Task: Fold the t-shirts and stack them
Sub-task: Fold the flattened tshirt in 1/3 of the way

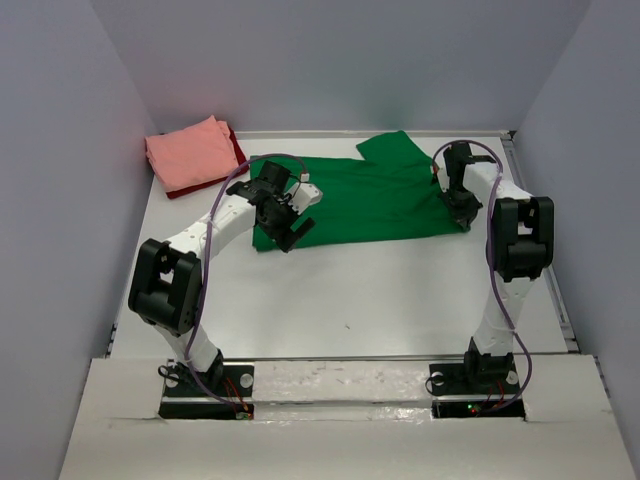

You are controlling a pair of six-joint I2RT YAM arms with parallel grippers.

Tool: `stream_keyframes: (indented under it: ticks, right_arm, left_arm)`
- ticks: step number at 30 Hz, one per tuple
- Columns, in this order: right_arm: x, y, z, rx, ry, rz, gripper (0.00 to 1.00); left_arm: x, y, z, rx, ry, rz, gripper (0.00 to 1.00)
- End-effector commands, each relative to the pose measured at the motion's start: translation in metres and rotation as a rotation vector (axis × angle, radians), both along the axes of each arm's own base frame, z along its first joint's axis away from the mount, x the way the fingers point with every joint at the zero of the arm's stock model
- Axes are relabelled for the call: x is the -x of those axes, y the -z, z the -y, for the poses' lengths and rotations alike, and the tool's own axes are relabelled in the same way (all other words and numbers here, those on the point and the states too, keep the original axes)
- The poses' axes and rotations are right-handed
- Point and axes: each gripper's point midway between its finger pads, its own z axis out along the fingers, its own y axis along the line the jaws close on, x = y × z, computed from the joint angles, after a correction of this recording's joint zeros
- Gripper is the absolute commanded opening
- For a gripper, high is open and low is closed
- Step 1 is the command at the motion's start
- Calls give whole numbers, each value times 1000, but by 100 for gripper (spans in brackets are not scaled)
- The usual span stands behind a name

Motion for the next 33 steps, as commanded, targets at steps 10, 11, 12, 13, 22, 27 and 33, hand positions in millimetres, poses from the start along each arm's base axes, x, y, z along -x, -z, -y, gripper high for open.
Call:
stream_keyframes:
  ticks: [10,11,12,13,22,27,33]
  right_arm:
    - [-9,20,10,64,-3,5,23]
    - [-10,19,11,64,1,9,38]
    - [-11,17,10,63,0,13,45]
    - [-13,15,10,61,0,21,51]
    - [-30,-20,5,32,-2,77,82]
    - [-43,-60,-5,-24,-3,125,83]
    - [-48,-100,-14,-81,-19,195,84]
  left_arm:
    - [8,-5,-3,-9,11,11,99]
    - [9,-4,-4,-13,12,8,99]
    - [8,-5,-3,-11,11,8,99]
    - [9,-5,-3,-11,14,8,99]
    - [8,-6,-1,-5,14,8,99]
    - [-1,-18,-1,-9,6,45,99]
    - [-20,-42,-3,-34,-17,117,99]
